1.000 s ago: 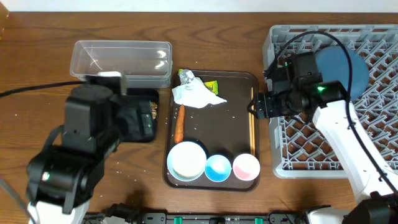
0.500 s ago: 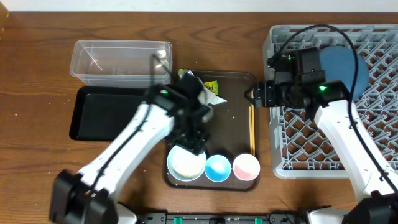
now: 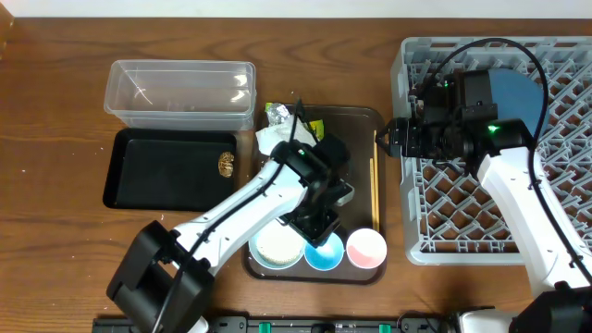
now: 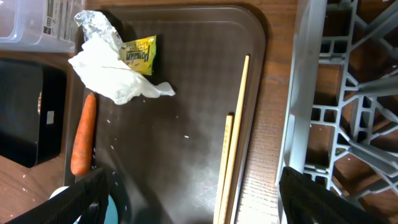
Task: Sort waste into correct bins and load items into the dishwasher rack
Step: 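Grasp the light-blue cup with the left gripper and lift it, then pass the light-blue cup from the left gripper to the right gripper, then set the light-blue cup upside down in the dish rack, right gripper, then grasp the pink cup with the left gripper and lift it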
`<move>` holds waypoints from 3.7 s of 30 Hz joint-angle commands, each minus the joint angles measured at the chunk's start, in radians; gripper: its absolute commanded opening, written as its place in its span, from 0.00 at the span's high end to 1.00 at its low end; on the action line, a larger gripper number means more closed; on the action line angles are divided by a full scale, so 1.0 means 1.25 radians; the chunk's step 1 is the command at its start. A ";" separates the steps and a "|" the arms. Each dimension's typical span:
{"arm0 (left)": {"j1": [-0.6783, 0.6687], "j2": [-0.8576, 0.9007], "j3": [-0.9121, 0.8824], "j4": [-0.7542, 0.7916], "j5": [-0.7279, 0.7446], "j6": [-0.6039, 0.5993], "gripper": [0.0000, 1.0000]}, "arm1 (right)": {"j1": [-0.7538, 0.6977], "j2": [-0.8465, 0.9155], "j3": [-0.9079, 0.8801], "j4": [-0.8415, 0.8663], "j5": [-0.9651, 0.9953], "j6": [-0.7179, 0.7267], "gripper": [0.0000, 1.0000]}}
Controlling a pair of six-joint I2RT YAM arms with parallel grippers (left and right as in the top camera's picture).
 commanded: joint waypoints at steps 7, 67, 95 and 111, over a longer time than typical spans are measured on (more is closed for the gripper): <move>-0.006 0.002 -0.079 0.076 -0.073 0.009 0.53 | -0.002 -0.007 0.005 -0.009 -0.004 0.012 0.19; 0.553 -0.262 0.082 0.163 0.748 -0.021 0.02 | -0.001 -0.162 0.005 0.143 -0.414 -0.249 0.58; 0.552 -0.262 0.082 0.074 0.615 -0.017 0.02 | -0.630 -0.046 0.004 -0.233 0.267 0.090 0.40; 0.225 -0.258 0.069 0.042 0.097 0.001 0.05 | -0.579 -0.124 0.079 -0.211 -0.036 0.060 0.14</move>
